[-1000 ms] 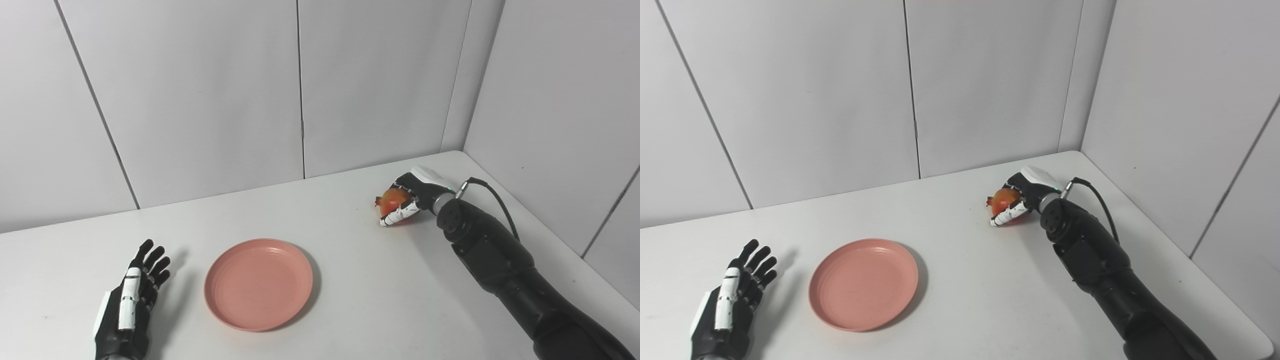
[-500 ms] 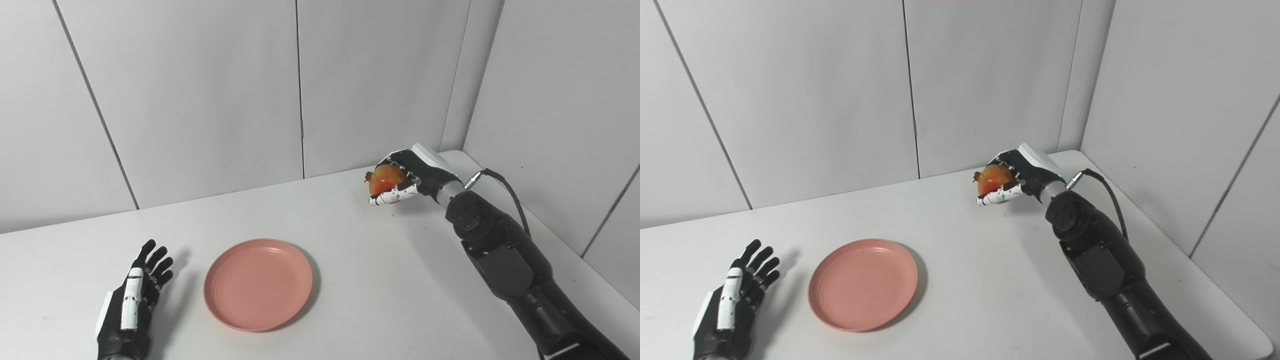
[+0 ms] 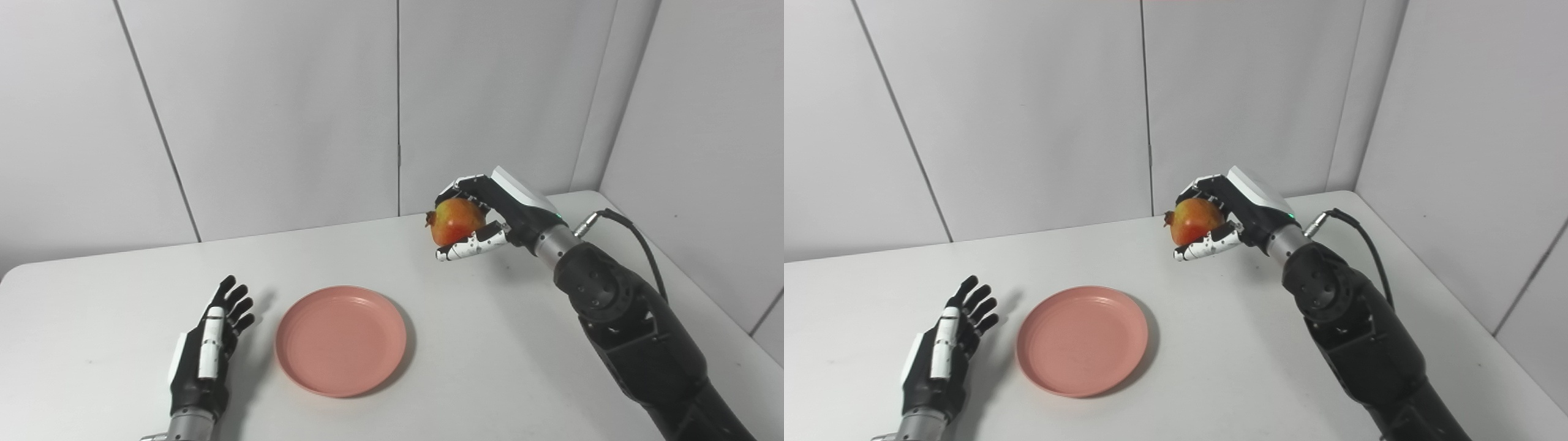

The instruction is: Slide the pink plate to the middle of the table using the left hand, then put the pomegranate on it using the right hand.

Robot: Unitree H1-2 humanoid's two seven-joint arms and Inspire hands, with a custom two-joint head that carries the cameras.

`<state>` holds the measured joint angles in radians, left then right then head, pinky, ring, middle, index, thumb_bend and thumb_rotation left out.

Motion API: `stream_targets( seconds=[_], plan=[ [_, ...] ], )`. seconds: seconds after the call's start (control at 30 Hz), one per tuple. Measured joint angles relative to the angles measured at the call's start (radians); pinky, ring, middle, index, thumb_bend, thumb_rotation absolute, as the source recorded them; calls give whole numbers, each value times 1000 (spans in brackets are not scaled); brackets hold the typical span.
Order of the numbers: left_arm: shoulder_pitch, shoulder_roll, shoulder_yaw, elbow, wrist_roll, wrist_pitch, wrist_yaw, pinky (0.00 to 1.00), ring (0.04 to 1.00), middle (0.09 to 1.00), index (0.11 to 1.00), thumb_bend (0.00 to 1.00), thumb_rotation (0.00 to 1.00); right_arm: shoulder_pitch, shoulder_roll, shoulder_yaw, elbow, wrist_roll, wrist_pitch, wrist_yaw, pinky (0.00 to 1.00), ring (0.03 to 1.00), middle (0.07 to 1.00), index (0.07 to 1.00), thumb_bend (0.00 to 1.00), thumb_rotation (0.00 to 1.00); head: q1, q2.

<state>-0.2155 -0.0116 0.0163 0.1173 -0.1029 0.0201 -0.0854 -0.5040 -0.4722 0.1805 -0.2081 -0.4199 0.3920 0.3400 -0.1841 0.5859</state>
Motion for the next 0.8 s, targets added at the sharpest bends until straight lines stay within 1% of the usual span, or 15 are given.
stream_targets(
  seconds=[0.03,0.07,0.13,0.2,0.3,0.33,0.37,0.43,0.5,0.57,0.63,0.7,0.8],
  plan=[
    [0,-5,-4,-7,7,2,5,909,912,919,902,387,1000,0,7,9,-6,-7,0,1,467,500,529,558,427,67,5,0],
    [0,-7,-6,-10,12,5,7,907,912,919,903,394,1000,-2,14,17,-7,-12,-1,2,479,507,532,555,421,49,41,6],
    [0,-15,-12,-11,29,12,26,909,913,922,907,396,1000,-3,23,34,-7,-19,-4,3,480,509,535,557,422,30,86,12],
    [0,-27,-16,-14,43,17,43,911,913,924,909,396,1000,-3,24,60,-1,-35,-26,4,477,508,535,559,425,18,98,12],
    [0,-40,-31,-26,63,29,58,905,912,925,917,395,1000,-6,38,84,11,-57,-46,3,433,484,523,558,427,63,136,20],
    [0,-44,-37,-32,66,36,67,905,913,926,918,394,1000,-10,49,92,19,-63,-48,3,427,481,523,559,425,73,137,20],
    [0,-51,-40,-38,72,39,72,900,911,924,918,388,1000,-11,59,99,26,-69,-50,3,414,473,519,562,422,78,152,23],
    [0,-66,-44,-40,84,43,85,902,912,924,918,381,1000,-11,76,115,35,-74,-58,3,399,460,510,561,426,61,164,26],
    [0,-77,-46,-40,85,46,90,905,912,925,920,381,1000,-13,96,123,58,-76,-80,0,390,452,506,558,429,56,170,28],
    [0,-79,-50,-41,89,47,91,901,909,922,918,385,1000,-14,113,132,74,-79,-91,0,347,419,494,557,435,73,195,35],
    [-1,-79,-51,-41,104,47,101,894,904,917,914,386,1000,-16,122,148,87,-93,-108,-1,350,427,498,559,447,67,202,37],
    [-2,-79,-51,-41,115,47,110,888,901,915,912,392,1000,-16,135,163,100,-107,-117,-1,375,454,514,563,455,40,215,40],
    [-2,-80,-54,-41,126,47,113,890,900,912,906,395,1000,-16,155,181,122,-122,-137,-3,363,437,502,566,452,57,218,43]
  ],
)
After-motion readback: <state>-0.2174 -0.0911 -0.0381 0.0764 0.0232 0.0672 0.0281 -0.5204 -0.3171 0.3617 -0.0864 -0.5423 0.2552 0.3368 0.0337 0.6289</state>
